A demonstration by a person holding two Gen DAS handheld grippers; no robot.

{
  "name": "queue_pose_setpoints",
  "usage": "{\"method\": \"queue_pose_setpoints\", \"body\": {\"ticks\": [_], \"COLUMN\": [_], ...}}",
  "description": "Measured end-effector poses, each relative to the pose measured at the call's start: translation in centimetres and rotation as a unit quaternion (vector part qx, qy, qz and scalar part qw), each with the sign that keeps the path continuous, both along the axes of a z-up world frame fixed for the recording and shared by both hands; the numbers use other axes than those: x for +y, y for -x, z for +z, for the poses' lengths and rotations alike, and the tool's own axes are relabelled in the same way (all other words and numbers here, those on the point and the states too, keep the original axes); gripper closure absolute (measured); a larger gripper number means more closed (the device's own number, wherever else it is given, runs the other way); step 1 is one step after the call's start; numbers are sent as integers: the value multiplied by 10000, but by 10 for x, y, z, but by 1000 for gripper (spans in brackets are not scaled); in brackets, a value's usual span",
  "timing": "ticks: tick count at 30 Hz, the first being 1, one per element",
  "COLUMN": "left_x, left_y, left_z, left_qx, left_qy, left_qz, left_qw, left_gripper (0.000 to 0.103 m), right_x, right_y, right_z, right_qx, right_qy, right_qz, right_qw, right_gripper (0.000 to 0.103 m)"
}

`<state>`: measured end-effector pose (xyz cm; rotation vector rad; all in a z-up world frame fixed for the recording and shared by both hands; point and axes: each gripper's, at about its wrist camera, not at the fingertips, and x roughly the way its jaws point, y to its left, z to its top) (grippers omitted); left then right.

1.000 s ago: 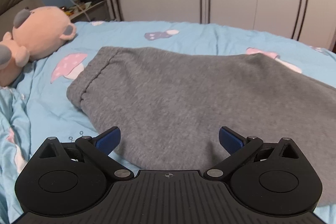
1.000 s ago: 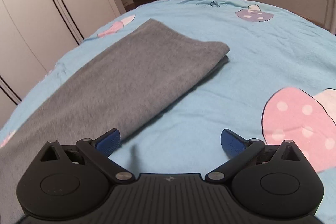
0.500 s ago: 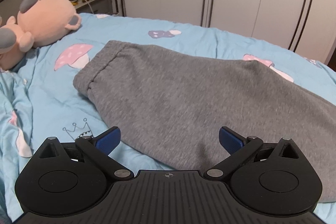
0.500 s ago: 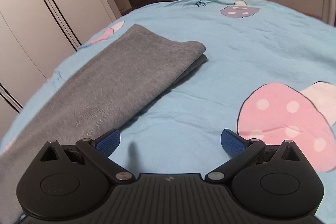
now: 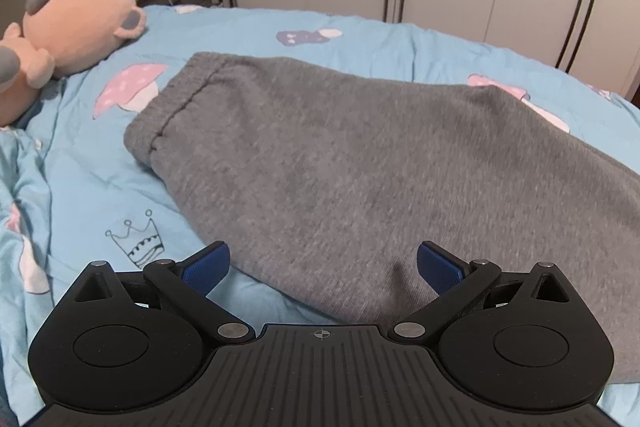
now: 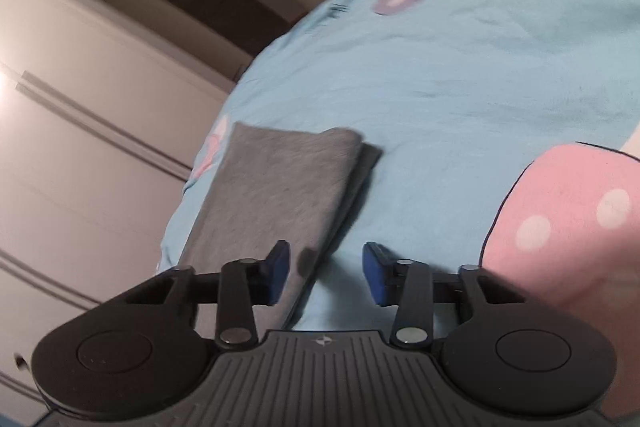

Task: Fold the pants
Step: 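Close the right gripper on the folded cuff end of the pants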

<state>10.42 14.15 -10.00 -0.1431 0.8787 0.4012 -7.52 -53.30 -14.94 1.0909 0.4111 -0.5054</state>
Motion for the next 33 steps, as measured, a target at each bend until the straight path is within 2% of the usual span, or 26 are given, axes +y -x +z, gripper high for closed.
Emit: {"method": "queue_pose_setpoints", "body": {"ticks": [5, 12, 15, 19, 24, 28, 30, 33], "left_x": [-4, -8, -9, -10, -13, -14, -12, -11], "left_y": [-7, -12, -14, -14, -18, -18, -17, -17], "left_z": [-7, -13, -13, -14, -18, -17, -17, -17], "left_qx": [167, 298, 299, 279, 396, 386, 373, 369], "left_qy": [-19, -73, -91, -112, -150, -147, -118, -63], "left_qz": [-70, -145, -142, -172, -235, -245, -229, -191], "left_qw": [9998, 9994, 9994, 9994, 9988, 9988, 9990, 9991], "left_gripper": [0, 0, 0, 0, 0, 0, 0, 0], "right_x": [-11, -13, -16, -20, -25, -25, -22, -16], "right_y": [-8, -25, -30, -26, -30, -38, -39, -36], "right_z": [0, -3, -11, -21, -24, -21, -15, -3], "right_qx": [25, -25, -97, -406, -498, -387, -326, -493], "right_qy": [114, 345, 269, 74, -49, 120, 232, 494], "right_qz": [-112, 45, 73, 3, -54, -15, 12, 77], "right_qw": [9999, 9994, 9996, 9991, 9987, 9992, 9992, 9975], "right_gripper": [63, 64, 90, 89, 88, 89, 92, 93]}}
